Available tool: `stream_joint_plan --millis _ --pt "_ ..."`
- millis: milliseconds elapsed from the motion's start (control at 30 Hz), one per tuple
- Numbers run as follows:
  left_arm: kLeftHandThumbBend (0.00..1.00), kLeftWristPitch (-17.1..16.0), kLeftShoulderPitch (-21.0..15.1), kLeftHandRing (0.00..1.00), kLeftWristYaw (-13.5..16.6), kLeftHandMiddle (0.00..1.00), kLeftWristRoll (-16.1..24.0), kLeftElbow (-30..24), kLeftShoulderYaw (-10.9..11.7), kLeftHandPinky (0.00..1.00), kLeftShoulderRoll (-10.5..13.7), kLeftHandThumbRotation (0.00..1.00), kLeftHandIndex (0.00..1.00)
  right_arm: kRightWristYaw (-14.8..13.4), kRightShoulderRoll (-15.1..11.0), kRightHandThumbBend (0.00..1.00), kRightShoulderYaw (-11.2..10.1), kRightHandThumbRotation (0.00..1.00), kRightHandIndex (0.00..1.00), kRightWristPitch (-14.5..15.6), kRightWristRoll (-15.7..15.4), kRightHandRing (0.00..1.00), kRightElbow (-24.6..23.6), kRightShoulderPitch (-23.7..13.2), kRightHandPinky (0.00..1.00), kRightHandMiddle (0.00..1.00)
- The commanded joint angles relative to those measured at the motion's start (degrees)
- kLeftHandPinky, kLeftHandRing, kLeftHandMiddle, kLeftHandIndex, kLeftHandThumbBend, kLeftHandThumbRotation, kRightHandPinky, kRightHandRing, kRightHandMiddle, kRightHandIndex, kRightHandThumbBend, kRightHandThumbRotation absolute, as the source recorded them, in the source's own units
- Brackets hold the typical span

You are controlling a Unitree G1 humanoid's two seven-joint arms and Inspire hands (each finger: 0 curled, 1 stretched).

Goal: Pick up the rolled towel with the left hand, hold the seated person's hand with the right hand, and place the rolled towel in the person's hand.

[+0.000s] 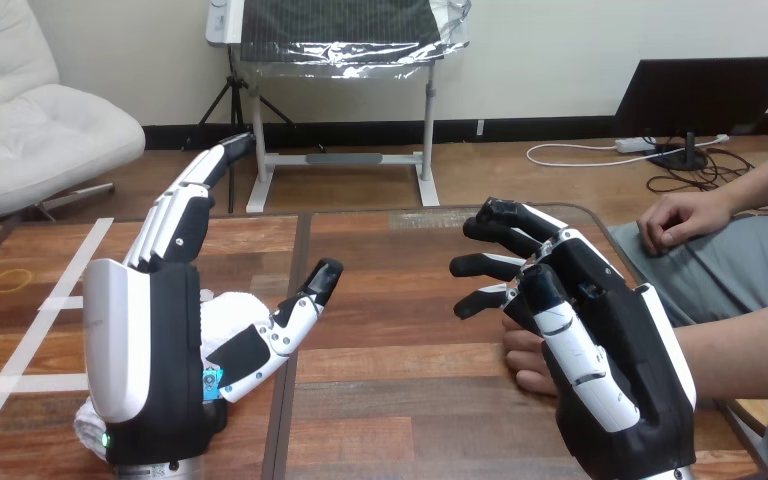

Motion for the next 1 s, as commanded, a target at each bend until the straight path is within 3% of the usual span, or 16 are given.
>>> stream_joint_plan --millis 0,967 --pt "0.68 -0.23 8.70 0.83 0.70 0.85 0.26 -2.71 -2.35 0.76 -0.05 0.36 0.84 0.02 1.83 0.49 -0.61 0.52 0.74 -1.77 0.11 0.67 0.11 -3.69 0.50 0.76" --pt "0.68 -0.96 8.98 0.82 0.78 0.83 -0.71 -2.10 -2.84 0.76 -0.08 0.38 0.82 0.25 1.88 0.48 -0.57 0.51 0.74 -1.59 0.92 0.66 -0.06 -3.14 0.51 0.76"
